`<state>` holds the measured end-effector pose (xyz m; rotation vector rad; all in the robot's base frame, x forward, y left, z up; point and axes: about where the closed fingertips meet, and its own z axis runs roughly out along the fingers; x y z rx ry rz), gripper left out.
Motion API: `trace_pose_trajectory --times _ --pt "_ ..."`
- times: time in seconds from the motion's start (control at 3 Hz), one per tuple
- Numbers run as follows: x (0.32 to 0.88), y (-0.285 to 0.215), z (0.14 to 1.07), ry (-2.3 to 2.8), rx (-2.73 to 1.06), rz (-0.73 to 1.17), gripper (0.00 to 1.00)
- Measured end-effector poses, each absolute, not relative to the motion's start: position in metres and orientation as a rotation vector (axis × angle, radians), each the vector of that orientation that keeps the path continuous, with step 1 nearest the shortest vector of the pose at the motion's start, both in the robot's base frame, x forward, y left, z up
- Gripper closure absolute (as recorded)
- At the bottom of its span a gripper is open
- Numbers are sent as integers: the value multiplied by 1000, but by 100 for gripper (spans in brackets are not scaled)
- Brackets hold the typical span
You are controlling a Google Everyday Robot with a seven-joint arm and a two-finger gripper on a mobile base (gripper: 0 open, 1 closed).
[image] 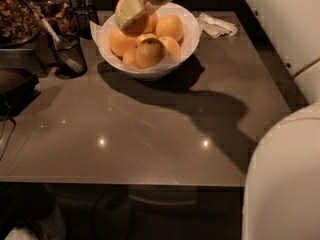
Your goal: Pick orange from white bowl
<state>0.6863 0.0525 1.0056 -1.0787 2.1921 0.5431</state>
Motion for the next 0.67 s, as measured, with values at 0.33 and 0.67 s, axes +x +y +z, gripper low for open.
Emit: trace_pose_trajectory --times 0.33,0.67 --pt "660 46 1018 2107 -1066 594 100" --pt "671 32 1005 2115 -1008 575 100"
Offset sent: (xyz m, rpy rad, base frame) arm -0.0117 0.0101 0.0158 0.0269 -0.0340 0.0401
